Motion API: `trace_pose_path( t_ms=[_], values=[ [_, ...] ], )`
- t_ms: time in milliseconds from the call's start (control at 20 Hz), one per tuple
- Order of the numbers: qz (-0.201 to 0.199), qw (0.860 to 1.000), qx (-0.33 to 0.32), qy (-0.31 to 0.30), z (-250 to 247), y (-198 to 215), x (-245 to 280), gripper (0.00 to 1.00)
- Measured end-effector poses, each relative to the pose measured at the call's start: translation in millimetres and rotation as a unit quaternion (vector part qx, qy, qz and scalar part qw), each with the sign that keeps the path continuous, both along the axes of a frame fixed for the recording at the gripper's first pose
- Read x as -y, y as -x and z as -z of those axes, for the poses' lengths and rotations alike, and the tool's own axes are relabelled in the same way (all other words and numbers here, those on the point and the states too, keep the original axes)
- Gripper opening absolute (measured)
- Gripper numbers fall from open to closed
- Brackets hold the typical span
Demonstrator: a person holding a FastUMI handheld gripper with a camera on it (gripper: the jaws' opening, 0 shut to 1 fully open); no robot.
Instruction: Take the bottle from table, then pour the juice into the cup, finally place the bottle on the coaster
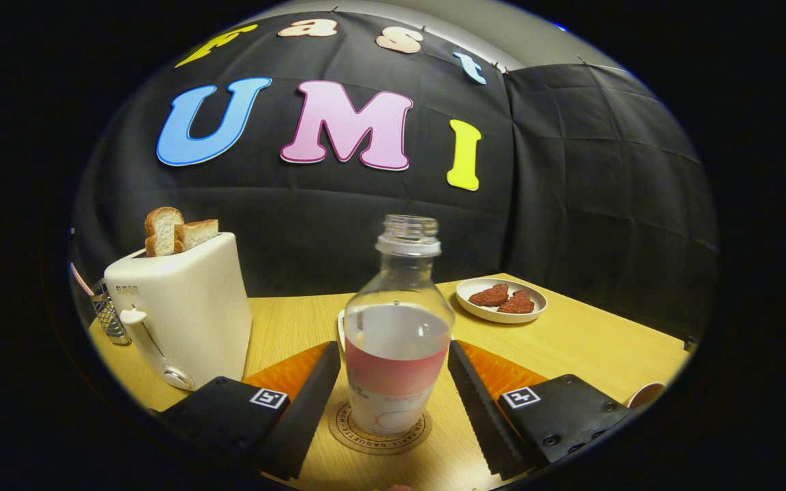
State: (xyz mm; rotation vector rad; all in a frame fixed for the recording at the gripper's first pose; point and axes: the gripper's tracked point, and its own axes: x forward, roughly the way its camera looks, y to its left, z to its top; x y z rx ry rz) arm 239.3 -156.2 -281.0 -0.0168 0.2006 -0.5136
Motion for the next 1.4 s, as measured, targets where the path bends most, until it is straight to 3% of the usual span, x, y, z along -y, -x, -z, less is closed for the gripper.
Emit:
trace_pose_path(
  t_ms=[350, 650, 1050, 1400],
  values=[
    [-0.003, 1.000, 0.004, -0.018, -12, 24, -10, 0.97],
    [-0.044, 0.999, -0.002, -0.016, -33, 71, -42, 0.97],
    [-0.088, 0.995, 0.036, 0.005, -117, 161, -77, 0.97],
    [-0.122, 0.990, 0.069, 0.031, -186, 199, -91, 0.97]
  ],
)
